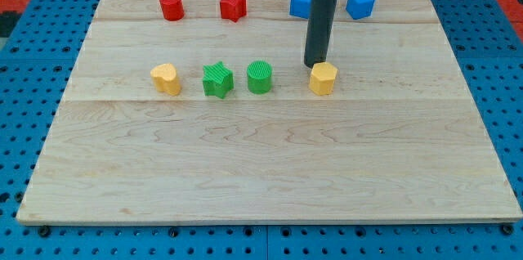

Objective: Push red star right a bit

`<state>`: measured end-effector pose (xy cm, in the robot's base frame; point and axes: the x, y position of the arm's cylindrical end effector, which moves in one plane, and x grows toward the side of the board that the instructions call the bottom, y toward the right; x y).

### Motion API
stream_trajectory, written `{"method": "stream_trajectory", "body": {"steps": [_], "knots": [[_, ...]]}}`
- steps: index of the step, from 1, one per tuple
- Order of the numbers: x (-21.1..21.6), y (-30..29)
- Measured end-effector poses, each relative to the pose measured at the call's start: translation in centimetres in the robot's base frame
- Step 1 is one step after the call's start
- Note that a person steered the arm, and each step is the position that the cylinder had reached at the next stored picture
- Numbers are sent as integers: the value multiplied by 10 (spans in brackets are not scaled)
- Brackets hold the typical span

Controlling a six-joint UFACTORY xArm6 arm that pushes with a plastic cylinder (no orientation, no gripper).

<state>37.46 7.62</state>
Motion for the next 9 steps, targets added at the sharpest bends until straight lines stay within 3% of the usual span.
{"method": "stream_trajectory", "body": {"steps": [2, 3, 5, 6, 8, 9], "knots": [[0, -8], [-37, 13], [-55, -35], [-52, -30], [-70, -90], [-69, -163]]}}
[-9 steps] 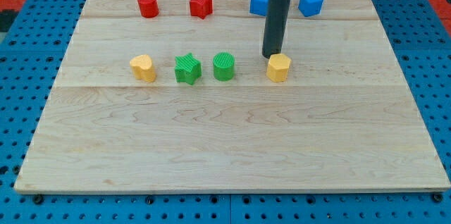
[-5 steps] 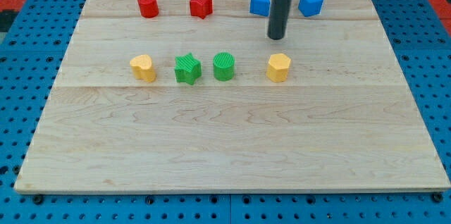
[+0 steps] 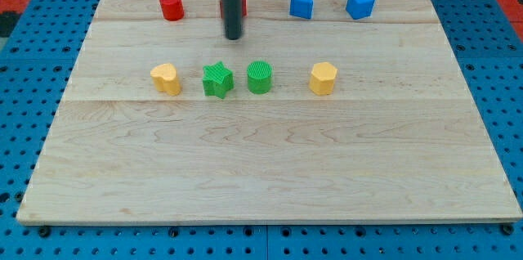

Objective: Push red star right a bit

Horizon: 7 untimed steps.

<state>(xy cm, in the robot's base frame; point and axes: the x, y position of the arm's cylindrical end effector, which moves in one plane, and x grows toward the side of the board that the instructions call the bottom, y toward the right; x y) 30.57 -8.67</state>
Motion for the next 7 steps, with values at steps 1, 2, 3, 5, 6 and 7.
{"method": "stream_trajectory", "body": {"steps": [1, 2, 3, 5, 6, 7], "knots": [[-18, -33], [-48, -41], [-50, -52], [-66, 9], [-57, 23], [-8, 47]]}}
